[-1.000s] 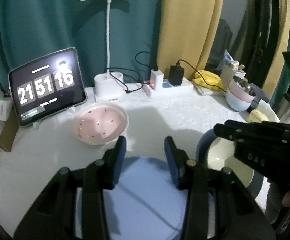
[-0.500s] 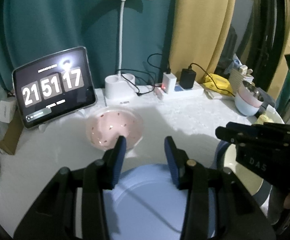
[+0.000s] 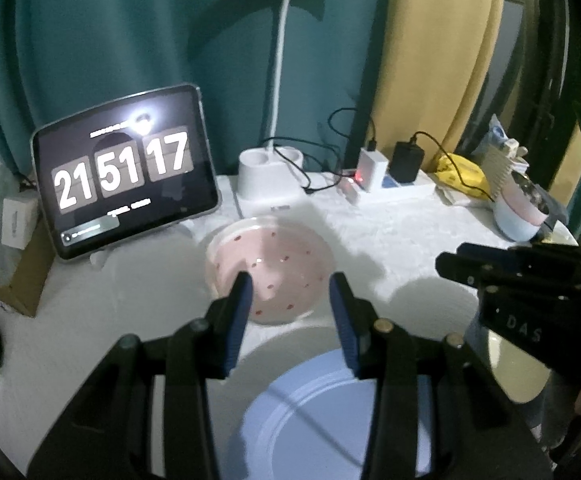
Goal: Organize plates and bowls
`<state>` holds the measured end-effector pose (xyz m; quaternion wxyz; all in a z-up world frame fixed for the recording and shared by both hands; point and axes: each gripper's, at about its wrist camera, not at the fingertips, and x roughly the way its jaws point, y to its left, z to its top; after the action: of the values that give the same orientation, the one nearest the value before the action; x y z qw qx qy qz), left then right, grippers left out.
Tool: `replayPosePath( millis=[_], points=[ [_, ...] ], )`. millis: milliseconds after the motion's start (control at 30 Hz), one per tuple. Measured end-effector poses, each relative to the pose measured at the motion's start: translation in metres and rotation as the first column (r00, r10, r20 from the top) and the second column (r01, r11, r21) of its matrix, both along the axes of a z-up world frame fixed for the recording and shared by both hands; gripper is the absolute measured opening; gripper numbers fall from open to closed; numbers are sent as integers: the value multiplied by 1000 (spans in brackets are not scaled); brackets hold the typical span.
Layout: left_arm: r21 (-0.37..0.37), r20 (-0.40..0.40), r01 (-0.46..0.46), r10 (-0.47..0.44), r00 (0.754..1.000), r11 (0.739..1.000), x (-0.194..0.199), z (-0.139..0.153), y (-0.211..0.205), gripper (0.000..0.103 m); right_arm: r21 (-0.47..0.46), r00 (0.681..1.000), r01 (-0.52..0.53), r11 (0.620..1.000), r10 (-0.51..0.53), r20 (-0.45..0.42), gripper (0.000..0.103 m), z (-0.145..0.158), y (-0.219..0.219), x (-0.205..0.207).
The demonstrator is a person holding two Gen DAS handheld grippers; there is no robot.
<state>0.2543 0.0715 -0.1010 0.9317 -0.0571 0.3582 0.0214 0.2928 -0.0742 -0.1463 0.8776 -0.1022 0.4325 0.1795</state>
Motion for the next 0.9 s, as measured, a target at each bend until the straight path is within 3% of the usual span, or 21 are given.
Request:
replayPosePath(
  millis=[900],
  points=[
    [-80,-92,-68,61,994,994,38,-55,71,42,64,991,26,998,-18,-132,23,-34,59,56]
  ],
)
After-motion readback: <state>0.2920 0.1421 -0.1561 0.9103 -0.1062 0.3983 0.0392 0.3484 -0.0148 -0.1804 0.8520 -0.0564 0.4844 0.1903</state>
